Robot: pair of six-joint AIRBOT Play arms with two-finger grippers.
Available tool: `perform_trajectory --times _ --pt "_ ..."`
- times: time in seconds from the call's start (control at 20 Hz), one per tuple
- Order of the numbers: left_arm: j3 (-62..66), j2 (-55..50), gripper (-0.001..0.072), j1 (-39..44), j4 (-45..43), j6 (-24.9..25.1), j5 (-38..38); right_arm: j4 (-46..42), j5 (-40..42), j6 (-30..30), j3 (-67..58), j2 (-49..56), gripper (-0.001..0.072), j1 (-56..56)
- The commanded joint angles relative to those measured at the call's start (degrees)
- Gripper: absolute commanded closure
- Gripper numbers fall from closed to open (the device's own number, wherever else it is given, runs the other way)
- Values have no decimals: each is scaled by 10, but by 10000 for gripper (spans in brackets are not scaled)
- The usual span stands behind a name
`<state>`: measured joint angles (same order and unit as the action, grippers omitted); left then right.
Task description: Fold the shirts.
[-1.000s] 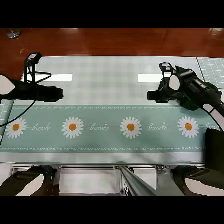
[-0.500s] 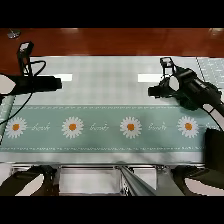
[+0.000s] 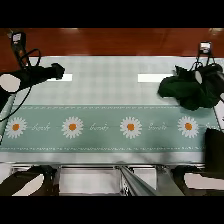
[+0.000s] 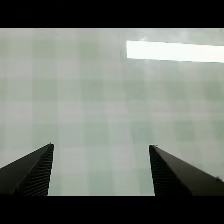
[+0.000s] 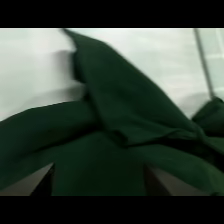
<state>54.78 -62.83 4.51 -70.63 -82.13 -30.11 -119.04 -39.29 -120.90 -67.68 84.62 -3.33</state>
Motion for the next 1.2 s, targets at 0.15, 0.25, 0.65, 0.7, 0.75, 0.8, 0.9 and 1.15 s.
perform_trajectory --times 0.15,0.25,0.65,0.7,0.75,0.8,0.9,1.15 --pt "0 -43 4 -1 -1 -53 -33 110 -161 62 -81 114 84 -102" --pt "0 -47 3 -1 -1 -67 -50 153 -225 116 -92 132 100 -106" --pt "38 16 3 -64 -1 -9 -323 372 -267 247 -146 5 682 -100" --pt "38 45 4 -78 -1 -1 -326 391 -265 250 -163 -32 682 -100" --pt "33 76 4 -89 -1 5 -325 404 -256 252 -179 -76 682 -100" --pt "24 114 4 -97 -1 10 -322 417 -244 252 -192 -117 682 -100" --pt "-4 188 4 -103 -1 11 -310 431 -231 261 -223 -193 682 -100" --pt "-77 315 4 -102 75 11 -302 575 -239 333 -348 -287 683 -100"
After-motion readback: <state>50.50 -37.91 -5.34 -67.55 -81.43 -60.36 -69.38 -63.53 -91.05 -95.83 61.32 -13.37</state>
